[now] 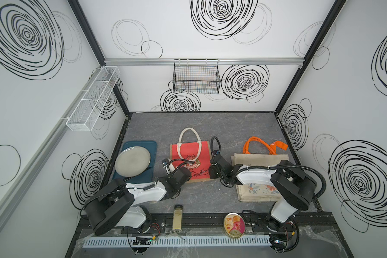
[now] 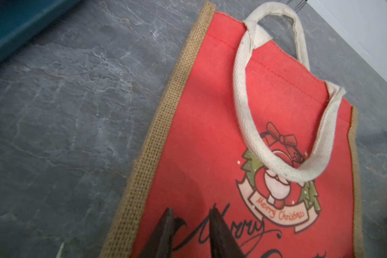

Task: Put away the canvas bag
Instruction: Press the canvas bag at the center of the board.

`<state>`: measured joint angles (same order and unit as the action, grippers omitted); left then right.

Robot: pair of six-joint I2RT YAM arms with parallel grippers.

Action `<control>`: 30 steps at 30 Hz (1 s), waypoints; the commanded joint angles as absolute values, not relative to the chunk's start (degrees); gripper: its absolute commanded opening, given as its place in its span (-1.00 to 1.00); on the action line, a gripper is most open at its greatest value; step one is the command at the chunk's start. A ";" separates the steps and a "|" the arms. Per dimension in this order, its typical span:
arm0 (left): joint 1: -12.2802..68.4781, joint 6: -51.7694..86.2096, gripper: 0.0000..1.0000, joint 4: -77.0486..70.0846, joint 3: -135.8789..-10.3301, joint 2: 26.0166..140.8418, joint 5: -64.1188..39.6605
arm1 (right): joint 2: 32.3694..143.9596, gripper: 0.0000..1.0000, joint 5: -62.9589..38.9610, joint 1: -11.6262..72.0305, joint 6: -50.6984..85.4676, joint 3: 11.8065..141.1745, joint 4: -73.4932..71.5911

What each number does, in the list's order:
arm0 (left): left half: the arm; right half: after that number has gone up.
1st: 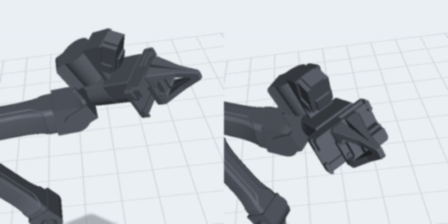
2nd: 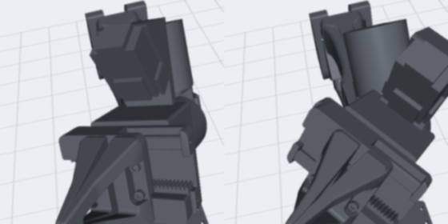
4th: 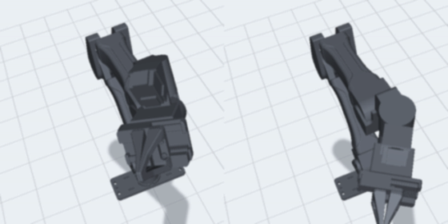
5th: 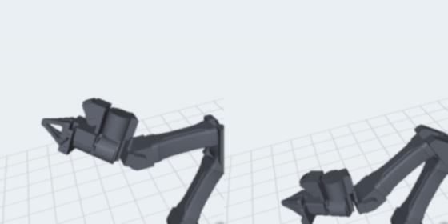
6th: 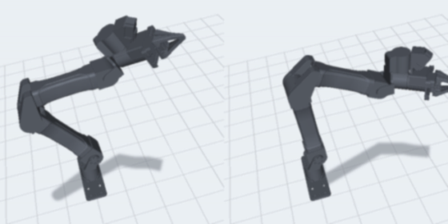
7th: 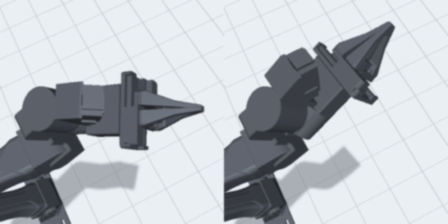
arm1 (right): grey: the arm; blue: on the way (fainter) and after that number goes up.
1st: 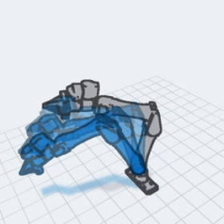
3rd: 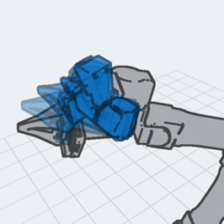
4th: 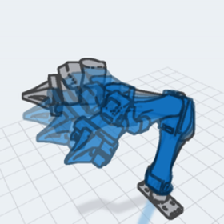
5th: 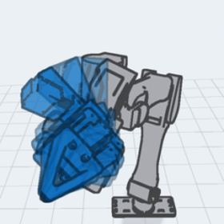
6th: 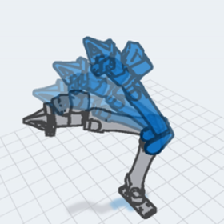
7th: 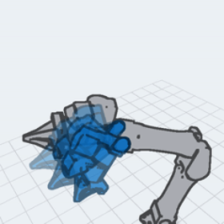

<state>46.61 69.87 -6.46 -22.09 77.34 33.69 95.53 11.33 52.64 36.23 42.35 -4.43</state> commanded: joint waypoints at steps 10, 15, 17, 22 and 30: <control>42.42 68.30 0.20 -9.87 -21.72 63.41 22.15 | 92.10 -0.13 14.86 54.29 41.23 40.84 7.10; 36.16 69.03 0.75 -11.79 -24.76 58.78 13.83 | 89.38 0.37 15.45 53.96 40.02 42.80 7.86; 35.38 70.11 0.75 -11.82 -26.38 59.33 12.95 | 88.42 0.45 16.50 53.99 39.42 44.41 9.20; 35.05 70.25 0.43 -6.70 -30.54 63.88 16.87 | 85.40 0.50 16.34 54.05 35.63 47.10 7.83; 34.94 70.64 -0.25 -8.31 -26.98 70.19 18.61 | 86.16 0.67 11.95 53.88 30.90 52.49 2.00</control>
